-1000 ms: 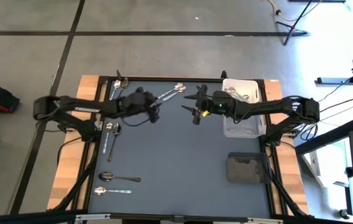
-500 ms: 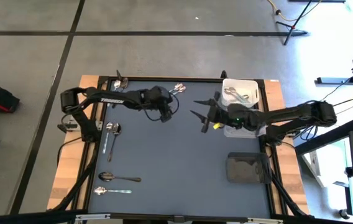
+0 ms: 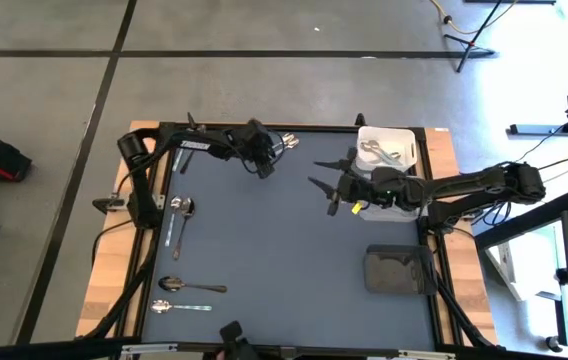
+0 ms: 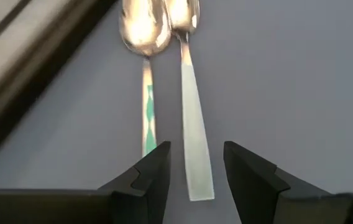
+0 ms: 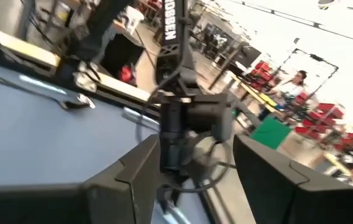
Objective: Sort silverware by color (type)
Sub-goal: Put the light blue spoon into the white bin
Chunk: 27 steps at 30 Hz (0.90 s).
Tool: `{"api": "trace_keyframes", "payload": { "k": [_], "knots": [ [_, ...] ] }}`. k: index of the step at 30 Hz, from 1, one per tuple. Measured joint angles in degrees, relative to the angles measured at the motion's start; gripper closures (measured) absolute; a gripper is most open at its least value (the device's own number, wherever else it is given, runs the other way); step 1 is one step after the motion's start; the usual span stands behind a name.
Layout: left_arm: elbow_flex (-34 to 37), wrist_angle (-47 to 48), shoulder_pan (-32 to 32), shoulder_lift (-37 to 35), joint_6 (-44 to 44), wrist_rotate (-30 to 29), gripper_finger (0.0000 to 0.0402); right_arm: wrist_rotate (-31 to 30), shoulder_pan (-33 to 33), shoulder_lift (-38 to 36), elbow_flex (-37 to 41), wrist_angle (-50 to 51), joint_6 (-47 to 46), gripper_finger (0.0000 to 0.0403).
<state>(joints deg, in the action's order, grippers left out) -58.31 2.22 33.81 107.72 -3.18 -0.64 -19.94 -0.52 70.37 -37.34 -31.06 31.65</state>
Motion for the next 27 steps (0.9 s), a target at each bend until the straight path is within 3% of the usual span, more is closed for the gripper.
{"api": "trace_keyframes", "payload": {
  "k": [4, 8, 14, 23, 27],
  "knots": [
    [0.0, -2.1, -0.6, 1.8, -0.4, 0.3, 0.0257, 0.9, -2.2, 0.0, 0.0, 0.3, 0.4, 0.0206],
    [0.0, -2.0, -0.5, 2.8, -0.4, -2.5, 0.0257, 5.7, -5.0, 0.0, 0.0, 0.6, 0.4, 0.0206],
    [-0.1, -1.4, -0.2, 3.2, -1.4, 0.5, 0.0261, 12.0, -8.3, 0.0, 0.0, 1.6, -2.6, 0.0206],
    [-0.1, -1.2, -0.9, 3.2, -3.6, 0.1, 0.0353, 13.5, -8.1, 0.0, 0.0, 3.3, -10.0, 0.0206],
    [-0.1, -0.9, -2.3, 3.2, -3.6, -1.5, 0.0359, 13.5, -8.1, 0.0, 0.0, 3.9, -15.1, 0.0206]
  ]
}}
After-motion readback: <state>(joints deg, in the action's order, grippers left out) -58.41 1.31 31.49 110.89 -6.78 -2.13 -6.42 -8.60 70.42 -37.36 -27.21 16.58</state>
